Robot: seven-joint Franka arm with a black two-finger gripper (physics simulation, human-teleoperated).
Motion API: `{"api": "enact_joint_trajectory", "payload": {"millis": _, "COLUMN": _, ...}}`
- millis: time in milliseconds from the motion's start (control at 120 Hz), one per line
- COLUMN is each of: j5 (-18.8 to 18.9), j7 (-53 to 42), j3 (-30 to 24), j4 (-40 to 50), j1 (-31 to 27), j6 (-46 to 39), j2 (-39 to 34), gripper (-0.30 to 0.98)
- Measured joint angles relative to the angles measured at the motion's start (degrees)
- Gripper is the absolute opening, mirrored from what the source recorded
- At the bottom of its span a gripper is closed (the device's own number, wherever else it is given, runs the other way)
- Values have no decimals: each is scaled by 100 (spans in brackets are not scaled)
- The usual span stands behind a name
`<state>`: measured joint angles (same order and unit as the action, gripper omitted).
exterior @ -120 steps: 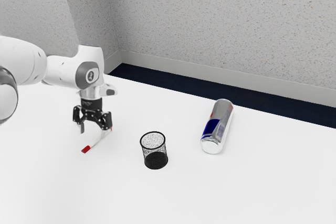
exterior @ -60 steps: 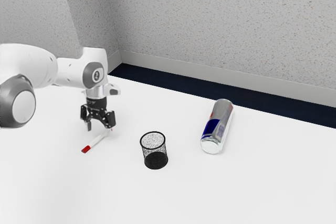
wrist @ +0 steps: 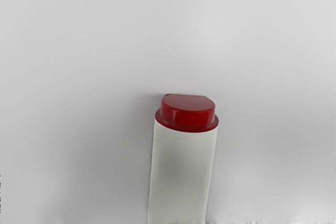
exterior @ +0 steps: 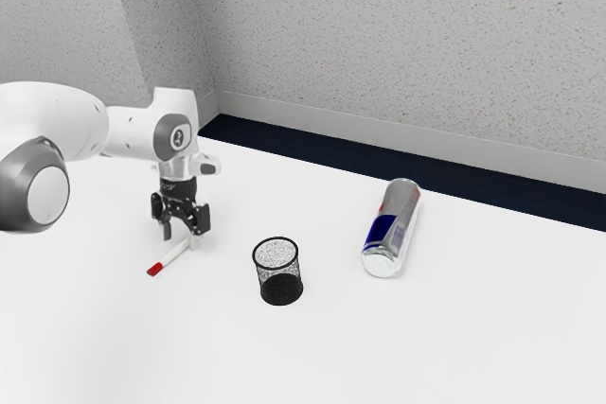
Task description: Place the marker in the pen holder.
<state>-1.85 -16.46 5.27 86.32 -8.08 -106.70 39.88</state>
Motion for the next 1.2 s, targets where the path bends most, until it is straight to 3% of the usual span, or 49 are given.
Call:
{"api": "enact_joint_trajectory", "payload": {"millis": 275, "j5": 41, "j7": -139, "j3": 0, "j4": 1, "j1": 8, "j6": -7, "j2": -12, "gripper": 15}}
{"api": "enact_joint_trajectory", "payload": {"millis": 567, "j5": 101, "j7": -207, "j3": -1, "j4": 94, "j1": 40, "j6": -48, "j2": -109, "gripper": -6}}
{"api": "enact_joint_trajectory", "payload": {"millis": 633, "j5": 218, "j7": -206, "j3": -3, "j4": 398, "j1": 148, "j6": -146, "j2": -556, "gripper": -7}}
{"api": "enact_joint_trajectory", "payload": {"millis": 717, "j5": 545, "j7": -192, "j3": -141, "j4": 1253, "j1": 375, "j6": -550, "j2": -1669, "gripper": -9}}
{"api": "enact_joint_trajectory", "payload": {"millis": 792, "j5": 1009, "j7": -120, "j3": -335, "j4": 2142, "j1": 605, "j6": -1223, "j2": -2800, "gripper": -10}}
{"api": "enact_joint_trajectory", "payload": {"millis": 942, "j5": 1618, "j7": 273, "j3": -657, "j4": 3548, "j1": 898, "j6": -2702, "j2": -4236, "gripper": -10}}
{"api": "enact_joint_trajectory", "payload": {"millis": 1200, "j5": 1952, "j7": 1741, "j3": -1287, "j4": 4594, "j1": 834, "j6": -4241, "j2": -5016, "gripper": -10}}
